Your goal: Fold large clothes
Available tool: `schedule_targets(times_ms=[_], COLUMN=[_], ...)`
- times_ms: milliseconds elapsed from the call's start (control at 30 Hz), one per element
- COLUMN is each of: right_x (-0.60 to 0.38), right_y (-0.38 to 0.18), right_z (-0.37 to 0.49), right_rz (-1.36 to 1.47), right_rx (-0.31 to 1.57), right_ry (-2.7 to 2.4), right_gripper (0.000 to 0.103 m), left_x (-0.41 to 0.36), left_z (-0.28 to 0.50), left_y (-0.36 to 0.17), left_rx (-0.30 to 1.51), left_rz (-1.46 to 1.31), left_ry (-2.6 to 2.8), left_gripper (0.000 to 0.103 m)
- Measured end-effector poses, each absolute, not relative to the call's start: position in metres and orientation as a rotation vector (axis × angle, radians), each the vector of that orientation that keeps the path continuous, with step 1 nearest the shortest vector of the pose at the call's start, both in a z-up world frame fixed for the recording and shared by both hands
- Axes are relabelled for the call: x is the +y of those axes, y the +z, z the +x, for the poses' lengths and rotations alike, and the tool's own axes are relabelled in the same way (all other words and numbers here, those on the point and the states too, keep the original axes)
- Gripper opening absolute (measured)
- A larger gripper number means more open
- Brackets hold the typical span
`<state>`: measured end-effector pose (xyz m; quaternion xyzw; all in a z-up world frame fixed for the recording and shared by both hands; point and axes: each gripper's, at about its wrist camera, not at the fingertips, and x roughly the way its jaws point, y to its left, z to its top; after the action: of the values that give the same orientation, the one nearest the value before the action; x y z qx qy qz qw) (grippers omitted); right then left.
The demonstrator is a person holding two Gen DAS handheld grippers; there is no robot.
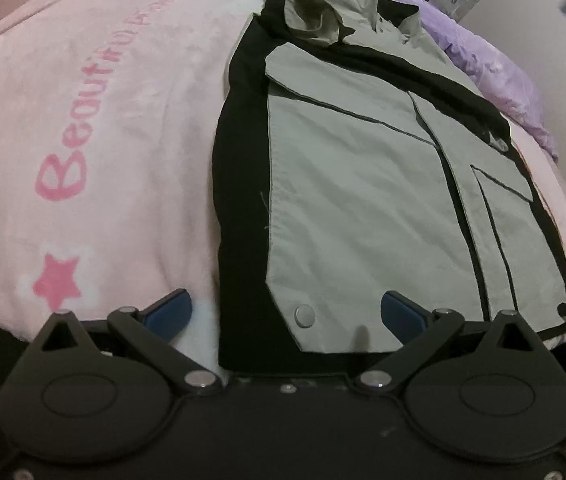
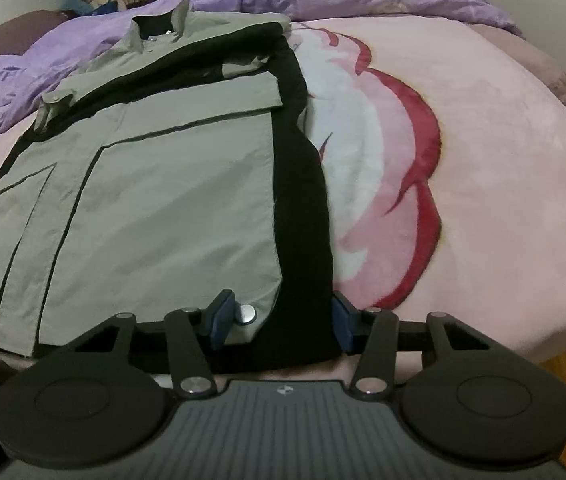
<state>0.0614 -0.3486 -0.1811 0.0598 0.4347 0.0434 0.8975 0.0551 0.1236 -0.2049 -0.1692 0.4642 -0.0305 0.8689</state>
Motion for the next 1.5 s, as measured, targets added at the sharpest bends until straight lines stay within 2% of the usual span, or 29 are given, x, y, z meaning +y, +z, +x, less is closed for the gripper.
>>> schedule_targets(times_ms=[67,200,267,333,433,533,600,700,733,767,800,833,900,967,1000,1233,1500], right_x=[-0.353,-0.353,-0.351,-0.351,-0.351,-0.348,-0.350,-0.358,-0.358,-0.357,-0.357,-0.354,-0.345,-0.342,-0.342,-0.353,-0.346], right_y=[-0.180,-0.181,-0.181,-0.178,-0.174,-0.178,-0.179,-0.182,-0.182,-0.183,-0.183,-0.182,-0.178,-0.172,-0.169,-0.150,-0.113], right_z=[0.063,0.060,0.057,0.054,0.054,0.057,0.060,0.061,0.062,0.062,0.061,0.060,0.056,0.054,0.053,0.047,0.057], right_rz=[0.152,0.177,0.166,0.169,0.158,0.123,0.134,0.195,0.193,0.193,0.198,0.184,0.129,0.124,0.134,0.189,0.203], right_rx=[0.908,0.892,0.878,0.863,0.855,0.862,0.874,0.890,0.892,0.892,0.888,0.881,0.864,0.852,0.846,0.786,0.614], right_ry=[0.095,0.088,0.085,0.098,0.113,0.120,0.126,0.127,0.129,0.126,0.118,0.115,0.113,0.115,0.109,0.053,0.045], right_gripper=[0.058,0.057,0.054,0.044,0.037,0.040,0.044,0.046,0.047,0.047,0.044,0.041,0.032,0.018,0.004,0.004,0.003], left_x=[0.123,0.118,0.114,0.112,0.113,0.118,0.126,0.129,0.128,0.125,0.121,0.116,0.120,0.134,0.139,0.134,0.131], left_z=[0.054,0.055,0.057,0.059,0.063,0.069,0.068,0.066,0.066,0.066,0.066,0.066,0.066,0.064,0.062,0.060,0.081], left_y=[-0.200,-0.184,-0.188,-0.194,-0.196,-0.205,-0.208,-0.209,-0.209,-0.209,-0.207,-0.205,-0.201,-0.200,-0.200,-0.178,-0.140], left_rx=[0.970,0.941,0.956,0.963,0.969,1.010,0.983,0.969,0.968,0.968,0.971,0.982,0.986,0.969,0.960,0.869,0.743], left_rz=[-0.358,-0.356,-0.341,-0.339,-0.338,-0.305,-0.344,-0.380,-0.371,-0.358,-0.327,-0.263,-0.259,-0.349,-0.380,-0.370,-0.394], left_ry=[-0.086,-0.142,-0.132,-0.130,-0.130,-0.082,-0.107,-0.111,-0.105,-0.091,-0.061,-0.032,-0.005,-0.008,-0.014,-0.038,-0.119], left_gripper=[0.094,0.094,0.093,0.092,0.090,0.083,0.094,0.095,0.093,0.086,0.074,0.041,0.014,0.009,0.007,0.004,0.005])
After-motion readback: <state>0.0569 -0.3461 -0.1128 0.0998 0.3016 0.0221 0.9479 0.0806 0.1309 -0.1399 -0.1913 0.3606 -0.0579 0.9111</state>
